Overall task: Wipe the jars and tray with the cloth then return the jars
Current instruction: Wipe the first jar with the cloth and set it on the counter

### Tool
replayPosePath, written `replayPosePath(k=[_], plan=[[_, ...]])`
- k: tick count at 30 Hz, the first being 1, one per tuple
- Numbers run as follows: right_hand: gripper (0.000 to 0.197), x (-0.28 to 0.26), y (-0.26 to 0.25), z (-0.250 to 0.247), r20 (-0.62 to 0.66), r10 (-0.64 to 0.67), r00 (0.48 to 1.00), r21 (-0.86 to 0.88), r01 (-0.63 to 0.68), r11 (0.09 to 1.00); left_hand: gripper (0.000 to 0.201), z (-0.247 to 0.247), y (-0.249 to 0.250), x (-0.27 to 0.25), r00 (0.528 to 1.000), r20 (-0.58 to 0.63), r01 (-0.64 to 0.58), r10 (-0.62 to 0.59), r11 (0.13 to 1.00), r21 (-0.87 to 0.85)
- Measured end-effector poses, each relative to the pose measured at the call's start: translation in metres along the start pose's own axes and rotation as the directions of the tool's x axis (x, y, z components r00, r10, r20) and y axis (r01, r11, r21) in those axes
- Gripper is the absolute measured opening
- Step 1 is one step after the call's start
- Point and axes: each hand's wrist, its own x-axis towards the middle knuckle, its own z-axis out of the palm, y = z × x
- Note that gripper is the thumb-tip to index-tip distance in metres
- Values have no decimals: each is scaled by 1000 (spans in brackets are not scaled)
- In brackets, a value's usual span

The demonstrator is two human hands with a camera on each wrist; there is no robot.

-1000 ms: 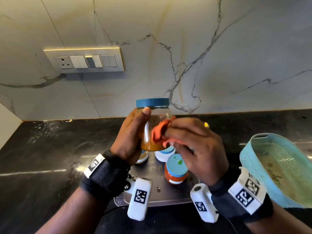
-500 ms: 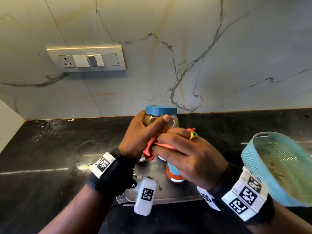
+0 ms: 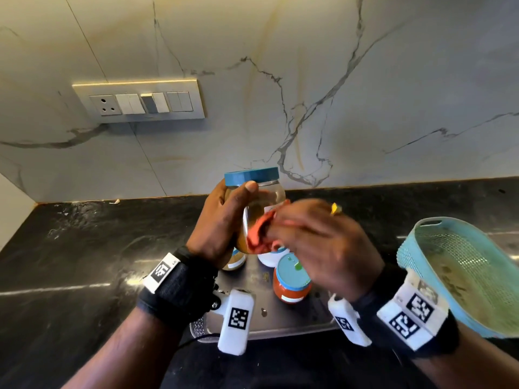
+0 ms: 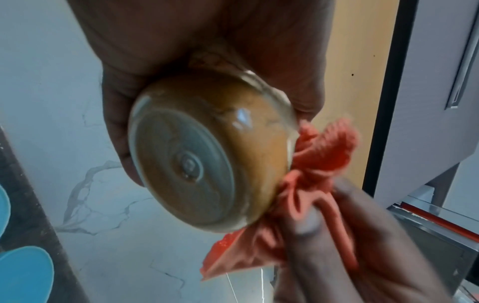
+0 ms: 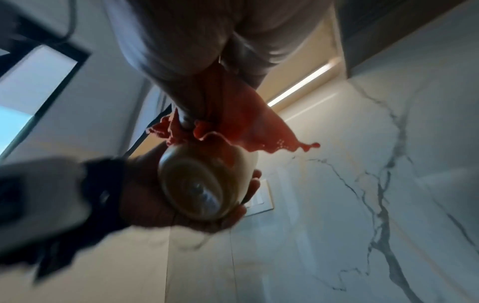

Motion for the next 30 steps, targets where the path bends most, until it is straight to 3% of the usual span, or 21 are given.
replayPosePath(k=[2, 4, 11, 13, 17, 21, 26, 30], plan=[[24, 12, 10, -7, -127, 171, 977, 91, -160, 983, 86, 5, 2, -3, 999, 34, -6, 7, 999, -42], [26, 18, 11, -11, -185, 266, 946, 149, -240, 959, 93, 6, 2, -2, 997, 64, 35, -30, 996, -79], [26, -2, -11, -2, -38, 13, 999, 60, -11, 998, 117, -2, 2, 2, 993, 4, 116, -117, 978, -174], [25, 3, -4, -5, -88, 80, 993, 73, -73, 995, 117, 0, 0, 0, 993, 36, 120, -116, 979, -167], [27, 18, 5, -10, -206, 295, 933, 201, -255, 946, 110, 5, 3, -5, 998, 35, 58, -54, 992, -114], [25, 15, -4, -3, -152, 189, 970, 130, -170, 977, 77, -3, 5, -2, 996, -86, -28, 29, 1000, 11], [25, 18, -14, 8, -58, 41, 997, 10, -41, 999, 90, -11, 7, -1, 994, -91, -29, 52, 972, 235], [28, 4, -27, 15, 88, -42, 995, -94, 50, 994, 88, -23, 7, -3, 986, -153, -25, 61, 974, 227]])
